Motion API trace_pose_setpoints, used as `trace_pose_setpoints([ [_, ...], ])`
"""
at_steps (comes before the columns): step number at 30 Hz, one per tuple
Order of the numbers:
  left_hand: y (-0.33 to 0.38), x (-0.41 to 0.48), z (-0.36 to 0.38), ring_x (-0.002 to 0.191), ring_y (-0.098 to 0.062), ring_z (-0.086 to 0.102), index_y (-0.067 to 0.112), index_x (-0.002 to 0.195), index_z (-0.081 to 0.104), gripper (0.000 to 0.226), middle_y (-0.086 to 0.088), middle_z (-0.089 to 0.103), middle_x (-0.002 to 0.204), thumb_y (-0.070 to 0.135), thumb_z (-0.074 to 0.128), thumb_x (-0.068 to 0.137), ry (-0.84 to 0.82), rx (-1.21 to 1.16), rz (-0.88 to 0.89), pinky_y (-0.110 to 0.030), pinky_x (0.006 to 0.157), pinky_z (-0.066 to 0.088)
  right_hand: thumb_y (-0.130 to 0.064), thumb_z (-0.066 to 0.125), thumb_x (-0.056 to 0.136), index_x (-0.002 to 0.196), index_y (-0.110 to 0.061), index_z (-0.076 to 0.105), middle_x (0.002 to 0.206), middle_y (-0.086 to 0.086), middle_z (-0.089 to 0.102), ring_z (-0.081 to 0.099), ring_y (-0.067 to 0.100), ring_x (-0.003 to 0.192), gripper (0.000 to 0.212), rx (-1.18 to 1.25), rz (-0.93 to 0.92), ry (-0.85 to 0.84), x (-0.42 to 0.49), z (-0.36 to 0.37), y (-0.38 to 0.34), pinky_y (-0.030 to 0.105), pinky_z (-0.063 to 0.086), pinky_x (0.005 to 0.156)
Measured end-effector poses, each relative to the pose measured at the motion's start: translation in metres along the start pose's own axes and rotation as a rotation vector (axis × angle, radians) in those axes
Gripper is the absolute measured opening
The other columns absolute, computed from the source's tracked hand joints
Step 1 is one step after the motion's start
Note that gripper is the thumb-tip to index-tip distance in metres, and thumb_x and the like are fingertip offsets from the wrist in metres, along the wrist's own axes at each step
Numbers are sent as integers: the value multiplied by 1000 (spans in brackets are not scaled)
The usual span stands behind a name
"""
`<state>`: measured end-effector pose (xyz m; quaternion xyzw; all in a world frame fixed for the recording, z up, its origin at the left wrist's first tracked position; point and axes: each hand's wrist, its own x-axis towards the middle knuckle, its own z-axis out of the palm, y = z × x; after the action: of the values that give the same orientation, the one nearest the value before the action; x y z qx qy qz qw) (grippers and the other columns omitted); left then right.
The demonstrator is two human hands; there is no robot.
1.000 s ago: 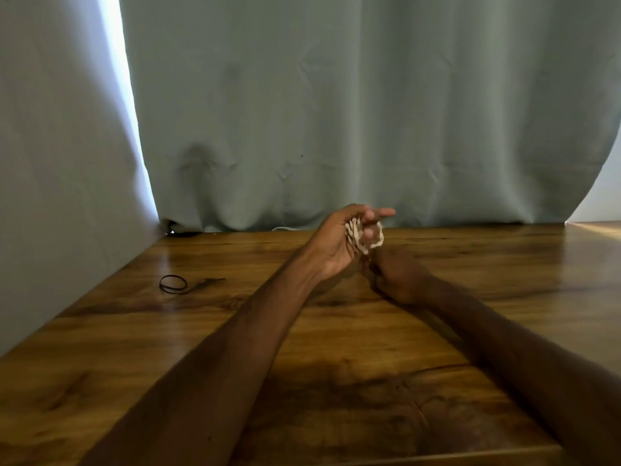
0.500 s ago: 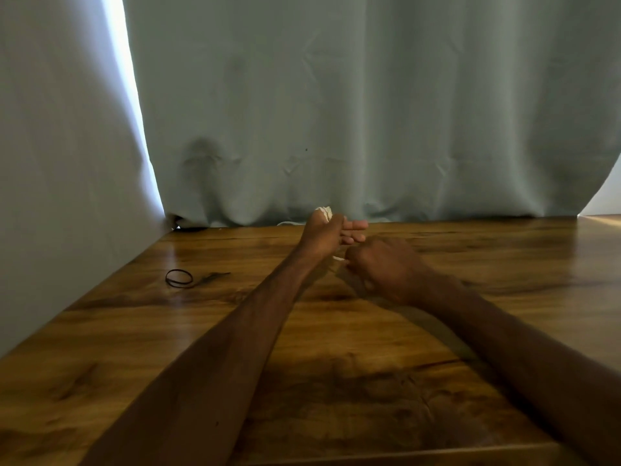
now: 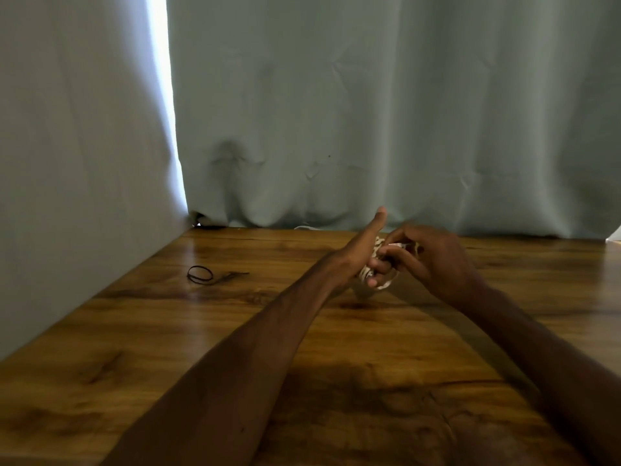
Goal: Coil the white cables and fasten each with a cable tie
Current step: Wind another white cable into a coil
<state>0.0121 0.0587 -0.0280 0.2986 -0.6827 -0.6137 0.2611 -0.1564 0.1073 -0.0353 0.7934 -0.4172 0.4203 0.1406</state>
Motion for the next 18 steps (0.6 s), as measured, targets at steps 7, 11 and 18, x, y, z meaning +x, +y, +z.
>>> trace_pose_setpoints([
  [7,-2,3,-3,41,-14,28,-4,93,65,92,-11,42,71,77,23,97,-7,95,33,-19,35,32,-52,53,97,117,-16,62,105,-2,63,60,9,94,41,128,79,-72,-2,13,10,24,46,79],
  [11,9,-6,5,26,-5,29,3,79,56,75,2,42,43,63,21,106,-165,-122,7,-14,28,27,-33,60,98,116,-8,64,102,11,74,72,21,94,31,857,416,-135,3,14,-9,30,58,80],
  [18,12,-7,25,26,-8,37,12,59,57,81,7,38,36,64,15,105,-238,-346,-61,-18,31,36,-13,44,106,72,-1,64,60,5,64,59,12,56,41,687,419,150,4,13,-14,24,46,53],
])
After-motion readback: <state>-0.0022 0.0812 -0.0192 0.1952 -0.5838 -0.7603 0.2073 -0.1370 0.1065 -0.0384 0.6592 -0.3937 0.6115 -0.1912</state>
